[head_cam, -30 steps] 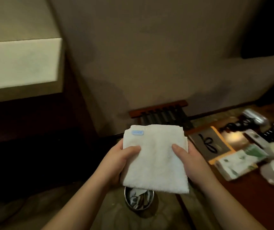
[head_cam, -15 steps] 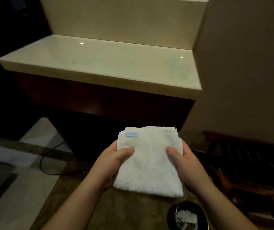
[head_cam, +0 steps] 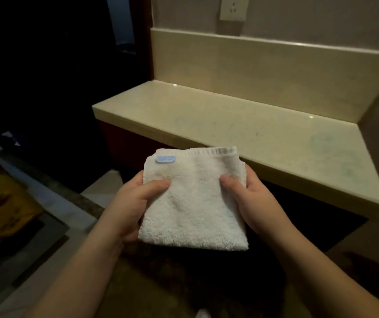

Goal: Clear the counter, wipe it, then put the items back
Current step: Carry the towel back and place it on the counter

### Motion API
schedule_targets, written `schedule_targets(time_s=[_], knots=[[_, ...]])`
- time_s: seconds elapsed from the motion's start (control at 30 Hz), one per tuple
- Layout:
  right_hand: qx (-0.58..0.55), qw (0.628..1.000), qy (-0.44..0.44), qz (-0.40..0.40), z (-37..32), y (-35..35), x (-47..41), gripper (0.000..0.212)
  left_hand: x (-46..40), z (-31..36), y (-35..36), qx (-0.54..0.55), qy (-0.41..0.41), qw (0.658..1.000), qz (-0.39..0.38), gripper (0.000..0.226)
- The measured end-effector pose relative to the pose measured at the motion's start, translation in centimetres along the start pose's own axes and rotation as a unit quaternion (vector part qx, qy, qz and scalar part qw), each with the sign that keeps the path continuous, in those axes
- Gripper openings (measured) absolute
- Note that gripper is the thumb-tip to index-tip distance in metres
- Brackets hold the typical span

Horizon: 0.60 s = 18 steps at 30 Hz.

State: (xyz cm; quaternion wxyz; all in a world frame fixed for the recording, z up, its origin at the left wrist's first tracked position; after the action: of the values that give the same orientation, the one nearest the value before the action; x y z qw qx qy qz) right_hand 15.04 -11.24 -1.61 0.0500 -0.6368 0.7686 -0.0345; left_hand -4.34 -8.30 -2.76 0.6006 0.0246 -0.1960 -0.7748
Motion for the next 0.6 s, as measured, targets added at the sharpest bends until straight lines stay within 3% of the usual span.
schedule_targets(time_s=[0.23,0.37,0.6], knots=[[-0.011,0.997,-0.047,-0.066,-4.6,1.3,-9.5,0.033,-6.0,7.4,0.3,-0.015,0.075,0.997,0.032,0.038],[-0.038,0.99,-0.075,-0.109,-7.7,1.8,-14.5,0.026,-9.3,10.9,0.5,-0.03,0.108,0.992,0.055,0.048],[-0.036,0.985,-0.102,-0.133,-9.8,3.2,-22.3,0.035,-14.6,14.8,-0.2,-0.052,0.139,0.984,0.095,0.034]])
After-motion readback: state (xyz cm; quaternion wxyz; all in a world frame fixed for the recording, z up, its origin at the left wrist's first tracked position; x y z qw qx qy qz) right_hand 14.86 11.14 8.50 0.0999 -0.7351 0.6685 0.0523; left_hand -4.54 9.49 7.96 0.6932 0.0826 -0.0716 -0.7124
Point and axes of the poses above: each hand's wrist, its own x-axis away from the middle knuckle, its own y-axis out of the palm, z = x × y, the point moved 10 cm from there along -x, towards the middle knuckle, and after that the axes turned 3 degrees about z, right-handed, at the moved point
